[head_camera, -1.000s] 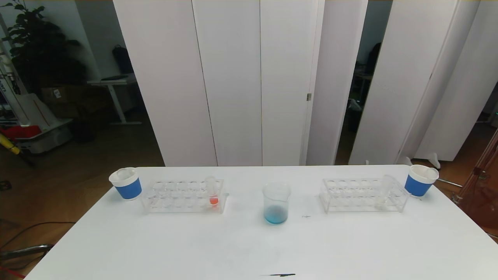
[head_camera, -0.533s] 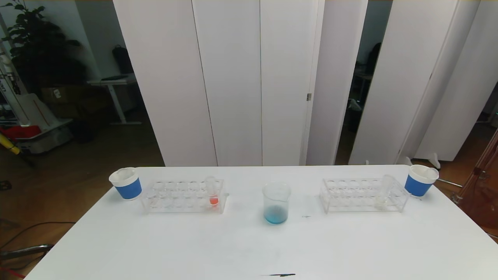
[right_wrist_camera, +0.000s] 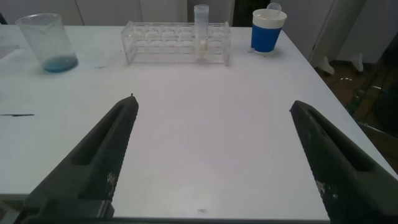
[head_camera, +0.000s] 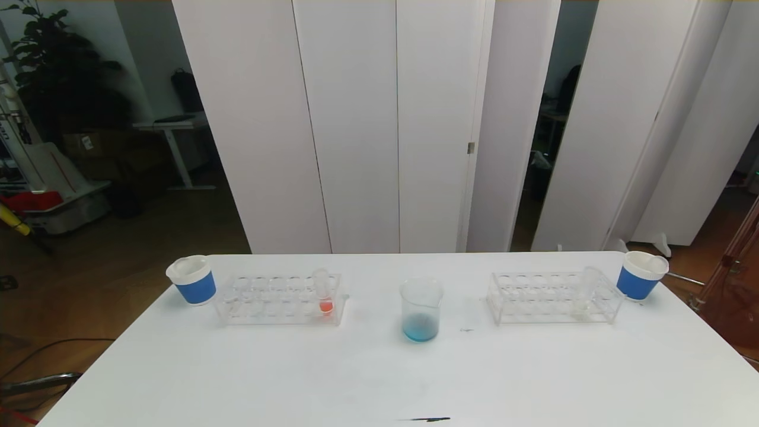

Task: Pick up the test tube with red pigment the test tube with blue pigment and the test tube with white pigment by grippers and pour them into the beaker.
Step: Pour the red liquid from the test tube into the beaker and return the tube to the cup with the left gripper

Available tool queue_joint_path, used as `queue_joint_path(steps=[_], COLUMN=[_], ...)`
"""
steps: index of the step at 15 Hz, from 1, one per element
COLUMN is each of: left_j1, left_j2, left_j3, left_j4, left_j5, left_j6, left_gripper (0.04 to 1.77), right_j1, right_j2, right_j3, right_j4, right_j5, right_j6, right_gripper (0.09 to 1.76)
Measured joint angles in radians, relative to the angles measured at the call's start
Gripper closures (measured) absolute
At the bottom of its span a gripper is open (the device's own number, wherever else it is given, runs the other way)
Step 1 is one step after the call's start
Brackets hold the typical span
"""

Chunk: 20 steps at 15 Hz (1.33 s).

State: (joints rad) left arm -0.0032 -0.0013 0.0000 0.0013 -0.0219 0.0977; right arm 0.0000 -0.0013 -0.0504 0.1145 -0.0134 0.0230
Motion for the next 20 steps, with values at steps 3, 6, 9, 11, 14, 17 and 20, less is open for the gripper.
queue_joint_path(steps=[3,6,9,11,14,17,20], left_j1=[0.0,0.0,0.0,0.0,0.0,0.0,0.0], left_j2=[0.0,0.0,0.0,0.0,0.0,0.0,0.0], left_j3=[0.0,0.0,0.0,0.0,0.0,0.0,0.0], left_j4=[0.0,0.0,0.0,0.0,0.0,0.0,-0.001], left_j5=[0.0,0.0,-0.001,-0.001,0.0,0.0,-0.005], left_j6=[0.0,0.0,0.003,0.001,-0.001,0.0,0.004], left_gripper=[0.06,0.06,0.06,0.06,0.06,0.06,0.06], right_j1=[0.0,0.0,0.0,0.0,0.0,0.0,0.0], right_j2=[0.0,0.0,0.0,0.0,0.0,0.0,0.0], right_j3=[0.0,0.0,0.0,0.0,0.0,0.0,0.0], right_j4=[0.0,0.0,0.0,0.0,0.0,0.0,0.0], right_j5=[0.0,0.0,0.0,0.0,0.0,0.0,0.0], right_j6=[0.0,0.0,0.0,0.0,0.0,0.0,0.0], right_gripper=[0.1,0.1,0.1,0.1,0.1,0.1,0.1])
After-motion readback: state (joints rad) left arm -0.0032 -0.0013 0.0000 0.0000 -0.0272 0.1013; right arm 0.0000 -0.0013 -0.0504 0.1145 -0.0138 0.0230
